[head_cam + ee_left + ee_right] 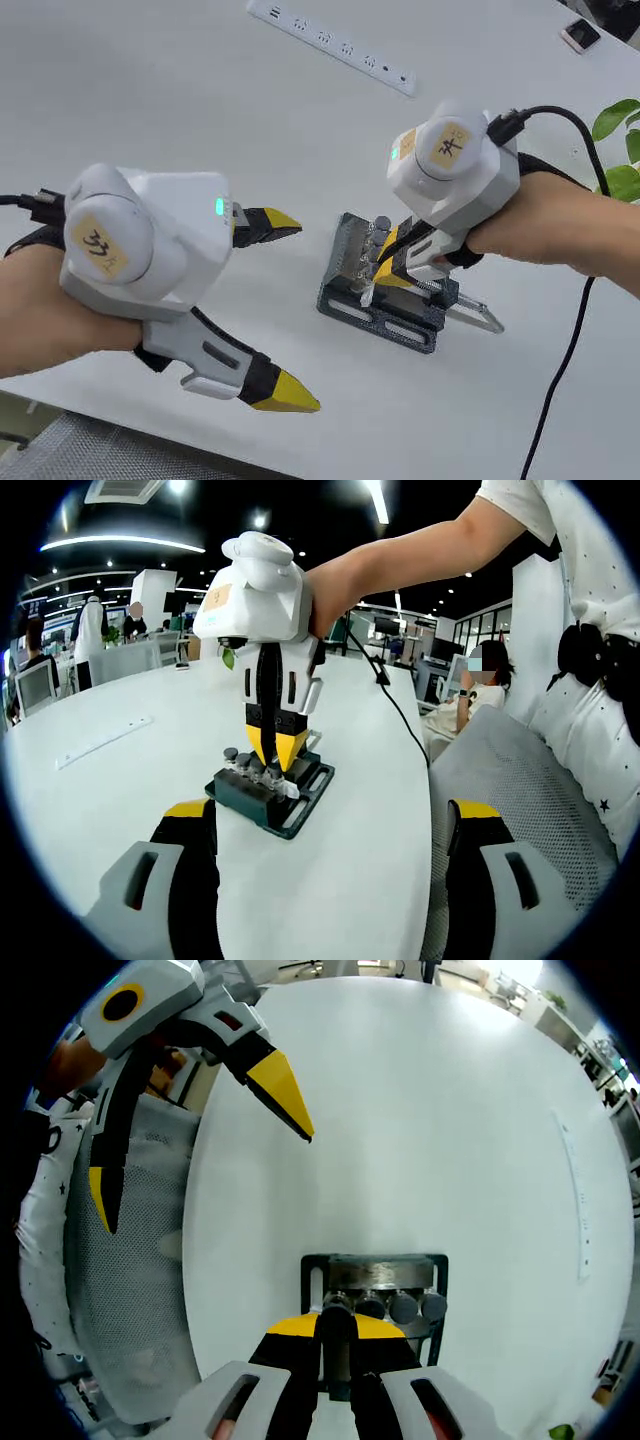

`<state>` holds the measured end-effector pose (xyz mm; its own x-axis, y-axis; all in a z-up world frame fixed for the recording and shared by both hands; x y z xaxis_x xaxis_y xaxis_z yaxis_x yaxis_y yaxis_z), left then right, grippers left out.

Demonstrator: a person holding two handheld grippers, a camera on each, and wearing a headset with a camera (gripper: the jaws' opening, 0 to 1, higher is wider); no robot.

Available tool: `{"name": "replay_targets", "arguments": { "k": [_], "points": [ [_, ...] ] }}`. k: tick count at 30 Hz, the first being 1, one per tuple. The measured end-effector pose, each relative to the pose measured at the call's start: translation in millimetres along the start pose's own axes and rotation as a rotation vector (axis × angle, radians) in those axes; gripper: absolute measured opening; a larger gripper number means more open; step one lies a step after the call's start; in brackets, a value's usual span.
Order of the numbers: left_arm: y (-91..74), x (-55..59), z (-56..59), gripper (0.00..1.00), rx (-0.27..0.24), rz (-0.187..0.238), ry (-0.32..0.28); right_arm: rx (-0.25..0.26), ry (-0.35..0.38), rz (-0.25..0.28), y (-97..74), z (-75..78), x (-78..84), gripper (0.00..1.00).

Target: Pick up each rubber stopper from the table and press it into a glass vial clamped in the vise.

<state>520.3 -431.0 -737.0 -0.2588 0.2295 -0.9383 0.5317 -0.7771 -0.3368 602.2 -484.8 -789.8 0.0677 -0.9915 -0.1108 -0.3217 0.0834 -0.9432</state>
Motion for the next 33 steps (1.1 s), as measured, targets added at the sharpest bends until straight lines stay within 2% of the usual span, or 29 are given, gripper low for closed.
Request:
{"name": "replay_targets", "arguments": {
  "k": [14,25,33],
  "points": [
    [-0.3,0.0,0.5,0.94,0.002,0.009,-0.007,0.006,-0.023,-0.062,1.2,-1.1,-0.8,0.05],
    [1.9,-3.2,0.1,0.93,0.003,0.016,-0.018,-0.01,0.025,-0.03,1.0,0.0,-0.1,0.05],
    [3.7,-6.5,2.1,0.92,0.007,0.015,-0.014,-0.007,0.019,-0.005,0.3,0.7,0.3,0.06]
  ]
}}
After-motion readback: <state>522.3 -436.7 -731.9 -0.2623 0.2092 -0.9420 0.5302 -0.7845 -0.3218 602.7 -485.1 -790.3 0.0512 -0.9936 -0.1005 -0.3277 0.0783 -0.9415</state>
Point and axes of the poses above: the centre of the closed fingertips' face, and the gripper's own axes: y roughly forward along the fingers, z roughly to its right, x roughly out of its underside, the point moved 1 cm from there along -y, roughly backward along the fingers, and after that the axes turned 12 degrees about -x, right-handed, at the moved point
